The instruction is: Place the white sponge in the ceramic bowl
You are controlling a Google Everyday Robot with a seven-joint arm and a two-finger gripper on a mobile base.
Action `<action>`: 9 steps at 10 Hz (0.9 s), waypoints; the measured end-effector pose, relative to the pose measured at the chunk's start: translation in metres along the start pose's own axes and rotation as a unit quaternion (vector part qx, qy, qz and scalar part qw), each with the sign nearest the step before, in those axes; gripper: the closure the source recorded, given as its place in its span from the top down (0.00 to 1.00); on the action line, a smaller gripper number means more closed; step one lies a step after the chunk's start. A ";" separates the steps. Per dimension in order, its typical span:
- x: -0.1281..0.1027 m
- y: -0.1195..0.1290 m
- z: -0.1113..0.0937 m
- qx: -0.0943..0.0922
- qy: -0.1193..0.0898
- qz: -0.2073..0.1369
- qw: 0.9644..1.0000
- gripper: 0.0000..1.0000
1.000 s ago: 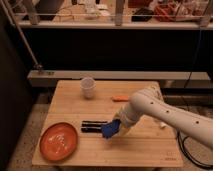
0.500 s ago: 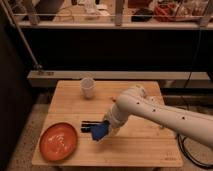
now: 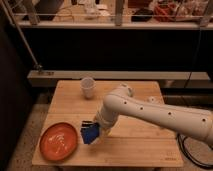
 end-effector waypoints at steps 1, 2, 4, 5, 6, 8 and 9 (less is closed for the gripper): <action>-0.010 -0.002 0.004 -0.002 -0.001 -0.006 1.000 0.00; -0.019 -0.005 0.008 -0.004 -0.001 -0.012 1.000 0.00; -0.031 -0.005 0.012 -0.009 0.000 -0.023 1.000 0.00; -0.035 -0.005 0.014 -0.010 0.002 -0.027 1.000 0.00; -0.045 -0.007 0.018 -0.011 0.002 -0.033 0.999 0.00; -0.061 -0.010 0.023 -0.012 0.006 -0.042 0.999 0.00; -0.066 -0.011 0.025 -0.012 0.006 -0.045 0.999 0.00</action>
